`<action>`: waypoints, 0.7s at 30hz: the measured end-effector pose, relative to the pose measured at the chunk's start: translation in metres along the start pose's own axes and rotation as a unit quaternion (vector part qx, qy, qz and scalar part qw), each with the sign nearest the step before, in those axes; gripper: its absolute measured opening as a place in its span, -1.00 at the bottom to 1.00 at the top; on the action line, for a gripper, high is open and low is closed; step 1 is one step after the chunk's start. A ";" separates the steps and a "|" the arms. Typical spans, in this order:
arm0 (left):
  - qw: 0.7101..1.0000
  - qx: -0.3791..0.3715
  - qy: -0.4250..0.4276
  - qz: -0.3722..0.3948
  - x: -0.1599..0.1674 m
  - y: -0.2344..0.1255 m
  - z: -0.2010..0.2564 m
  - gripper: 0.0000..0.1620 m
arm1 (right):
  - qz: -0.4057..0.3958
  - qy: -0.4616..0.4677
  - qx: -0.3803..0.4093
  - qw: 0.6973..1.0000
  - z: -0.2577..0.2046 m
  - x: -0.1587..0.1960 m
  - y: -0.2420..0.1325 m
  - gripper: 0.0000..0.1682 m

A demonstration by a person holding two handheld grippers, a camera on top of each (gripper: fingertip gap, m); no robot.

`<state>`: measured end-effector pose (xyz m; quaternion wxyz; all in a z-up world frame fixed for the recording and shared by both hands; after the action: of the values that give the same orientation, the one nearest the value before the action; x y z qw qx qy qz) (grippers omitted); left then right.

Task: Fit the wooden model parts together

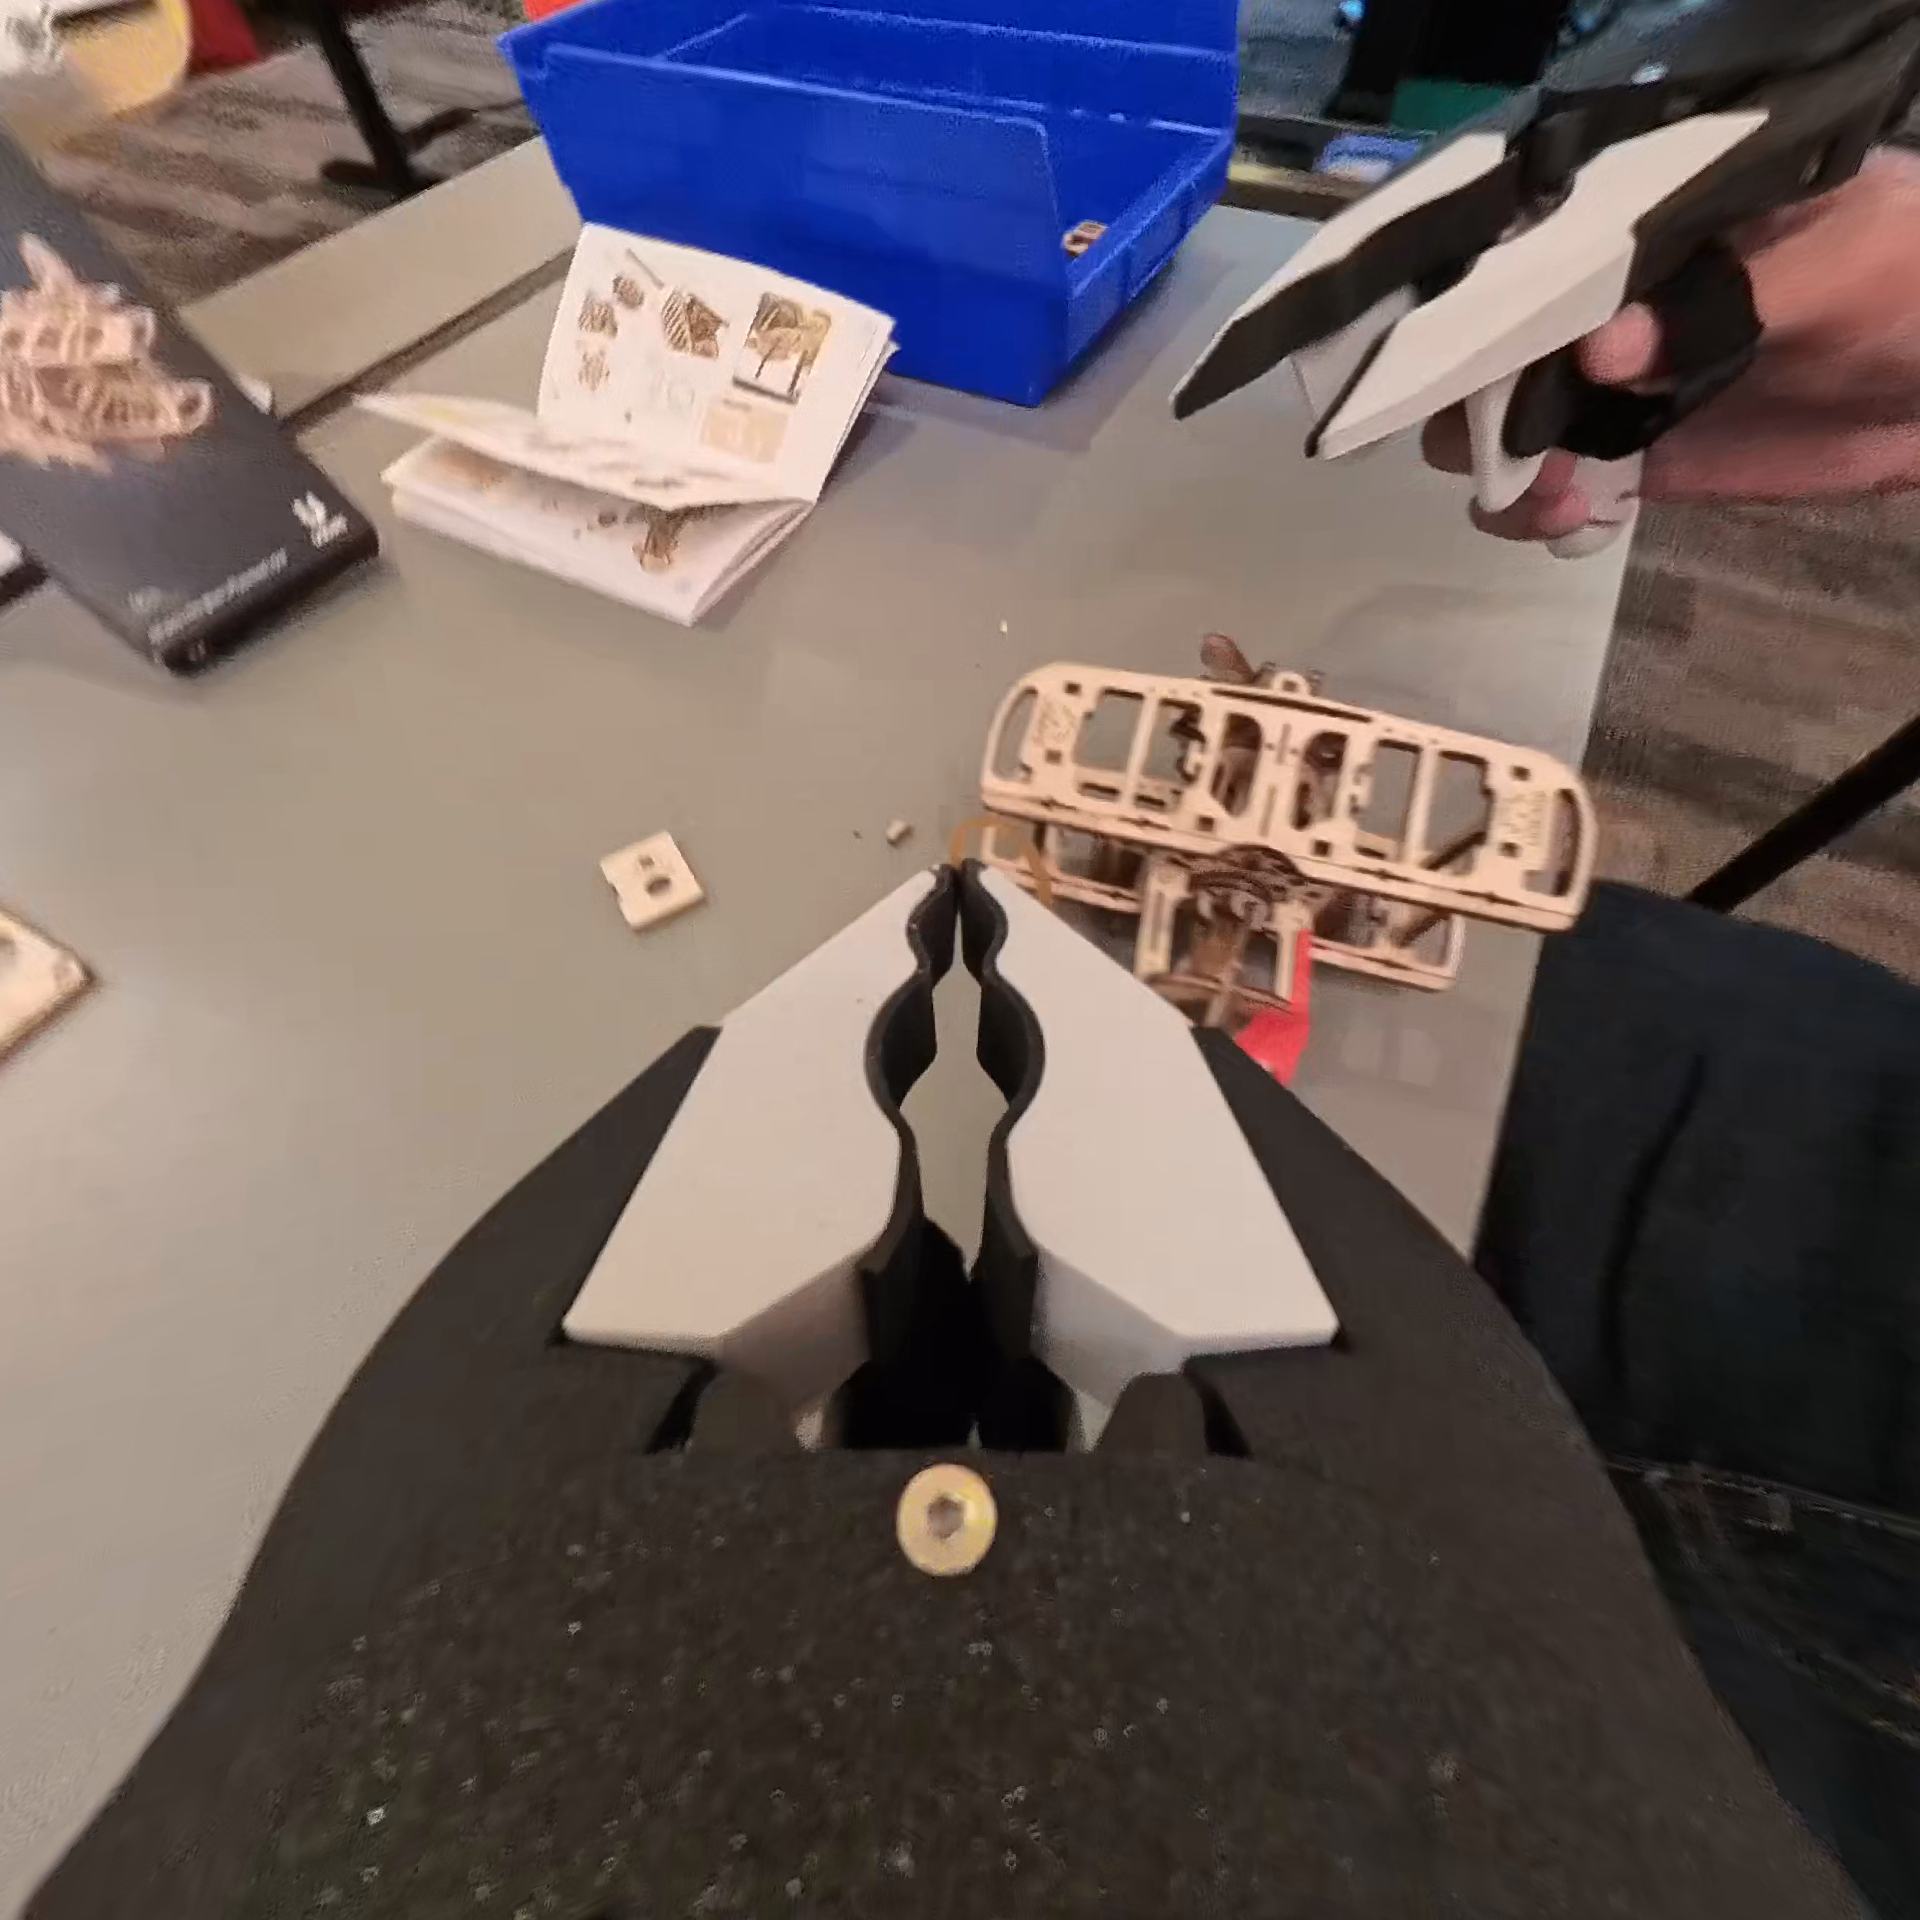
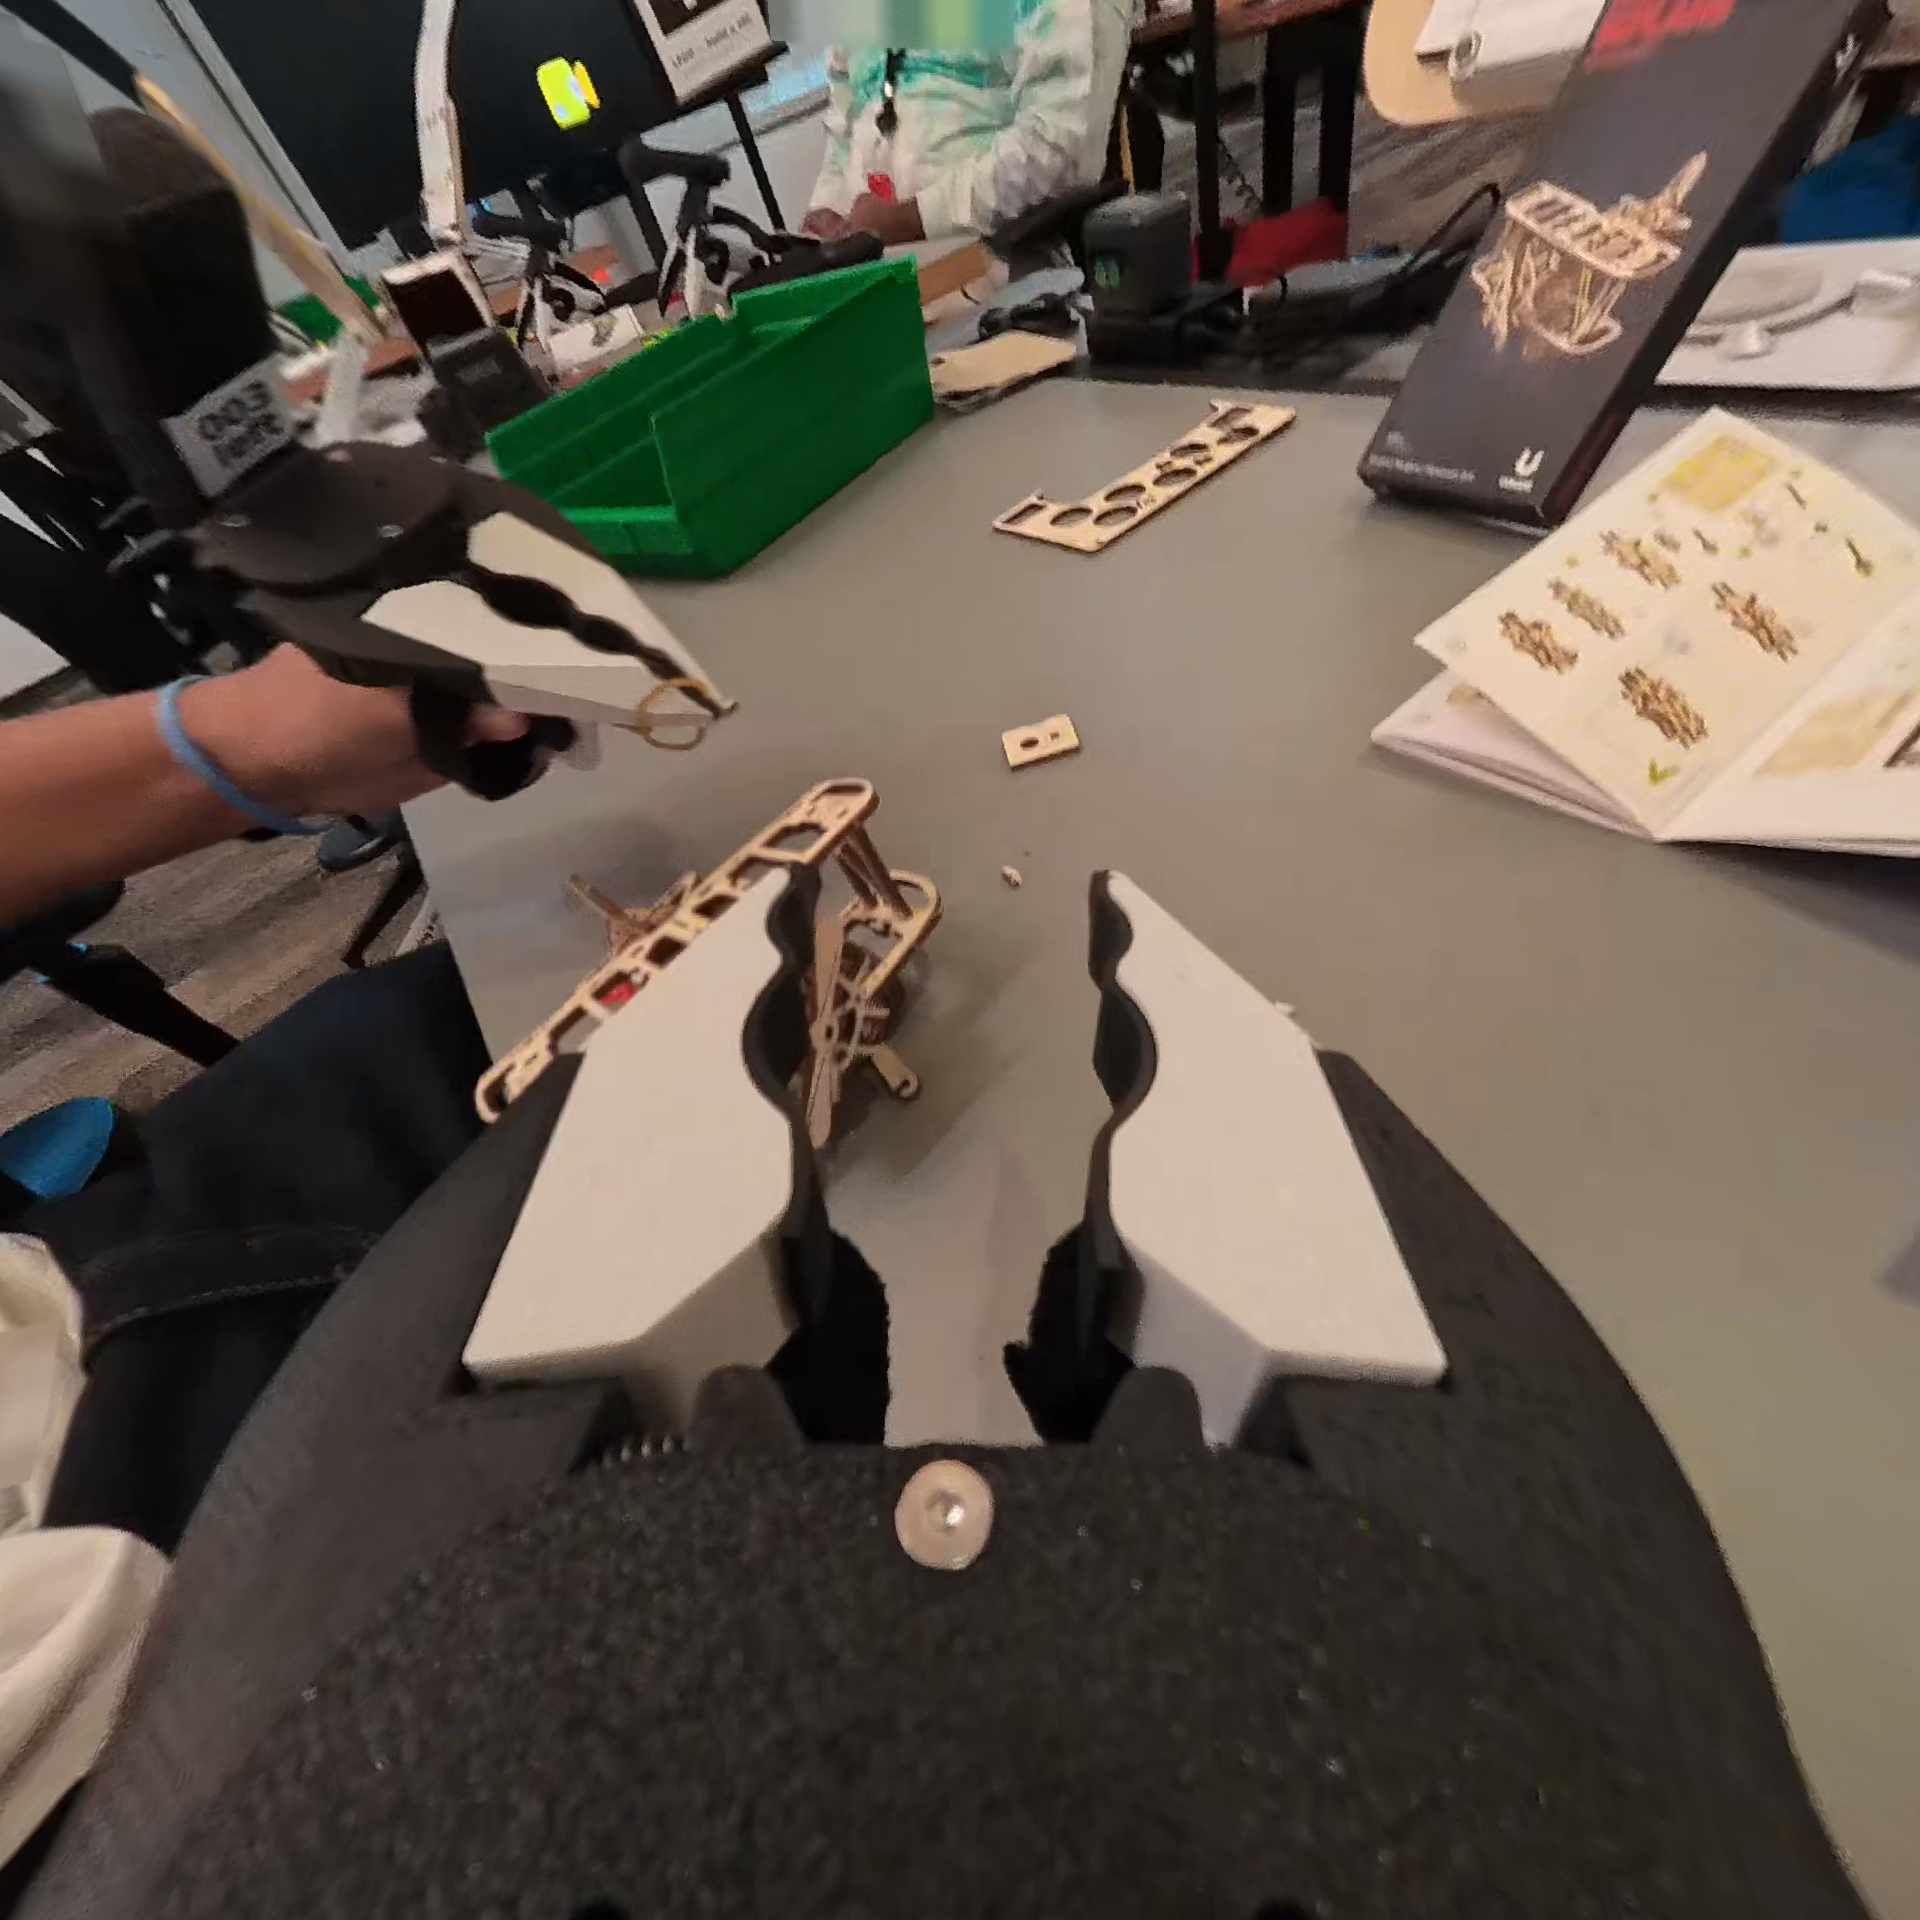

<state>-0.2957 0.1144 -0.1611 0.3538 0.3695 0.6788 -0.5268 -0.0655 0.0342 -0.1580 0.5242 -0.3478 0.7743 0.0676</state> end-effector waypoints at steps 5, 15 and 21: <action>0.997 -0.079 -0.004 0.001 0.004 -0.046 0.013 -1.00 | 0.036 -0.021 -0.007 0.999 -0.021 -0.008 -0.018 -0.44; 0.986 -0.122 -0.060 0.098 0.000 -0.117 0.019 -1.00 | 0.041 -0.070 -0.002 0.997 -0.049 0.003 -0.029 -0.50; 0.988 -0.126 -0.037 0.087 -0.004 -0.124 0.032 -1.00 | 0.034 -0.115 0.017 0.993 -0.065 0.016 -0.043 -0.53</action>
<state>-0.3991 0.0608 -0.1073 0.4668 0.3604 0.6914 -0.4174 -0.0929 -0.0362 -0.1320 0.6129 -0.3024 0.7214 0.1115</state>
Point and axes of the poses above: each gripper's, where its closed fingertips meet, y out along the fingers, x out of its underside, z = x × y across the jaws, the point moved 7 cm from there along -y, back along the fingers, and after that the axes turned 11 degrees about y, right-handed, at the moved point
